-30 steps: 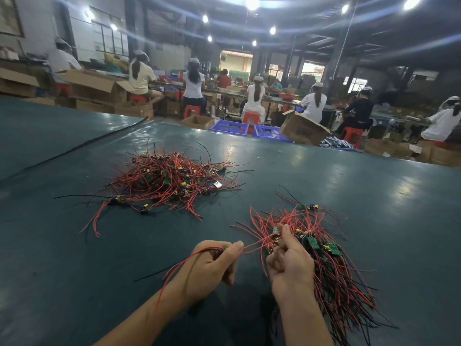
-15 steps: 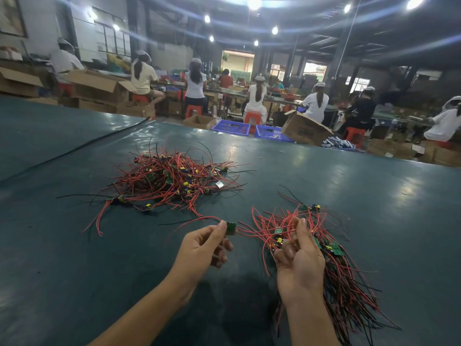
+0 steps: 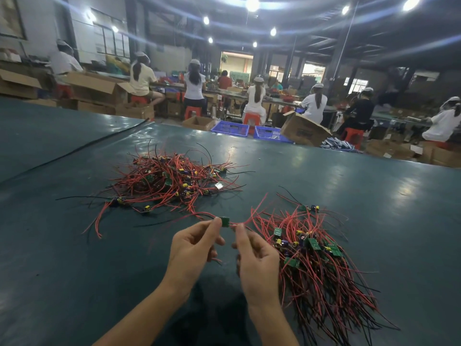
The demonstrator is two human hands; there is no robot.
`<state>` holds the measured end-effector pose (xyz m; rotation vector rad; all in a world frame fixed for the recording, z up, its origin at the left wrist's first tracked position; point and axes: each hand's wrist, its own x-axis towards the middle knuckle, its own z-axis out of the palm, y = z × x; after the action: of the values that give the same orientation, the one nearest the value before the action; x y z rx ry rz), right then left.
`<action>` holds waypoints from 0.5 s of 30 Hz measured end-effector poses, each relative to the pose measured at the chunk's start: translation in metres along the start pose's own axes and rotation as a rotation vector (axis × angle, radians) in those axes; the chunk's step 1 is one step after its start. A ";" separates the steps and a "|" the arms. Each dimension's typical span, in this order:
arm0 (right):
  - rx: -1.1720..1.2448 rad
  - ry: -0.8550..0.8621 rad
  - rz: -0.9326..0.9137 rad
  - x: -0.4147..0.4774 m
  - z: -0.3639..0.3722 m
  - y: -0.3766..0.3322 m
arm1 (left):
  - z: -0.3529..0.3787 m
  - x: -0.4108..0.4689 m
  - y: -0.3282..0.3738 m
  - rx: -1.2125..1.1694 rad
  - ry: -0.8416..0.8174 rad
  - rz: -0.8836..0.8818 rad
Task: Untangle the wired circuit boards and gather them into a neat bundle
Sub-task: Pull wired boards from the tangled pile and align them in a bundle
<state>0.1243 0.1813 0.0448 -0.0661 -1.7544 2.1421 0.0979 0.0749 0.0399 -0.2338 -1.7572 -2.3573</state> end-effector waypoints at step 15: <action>-0.006 0.296 0.011 0.025 -0.041 -0.019 | -0.025 0.010 -0.012 0.949 -0.182 0.644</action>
<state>0.1171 0.2304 0.0584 -0.3750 -1.5912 2.0136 0.0847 0.0536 0.0242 -0.7187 -2.2137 -0.9613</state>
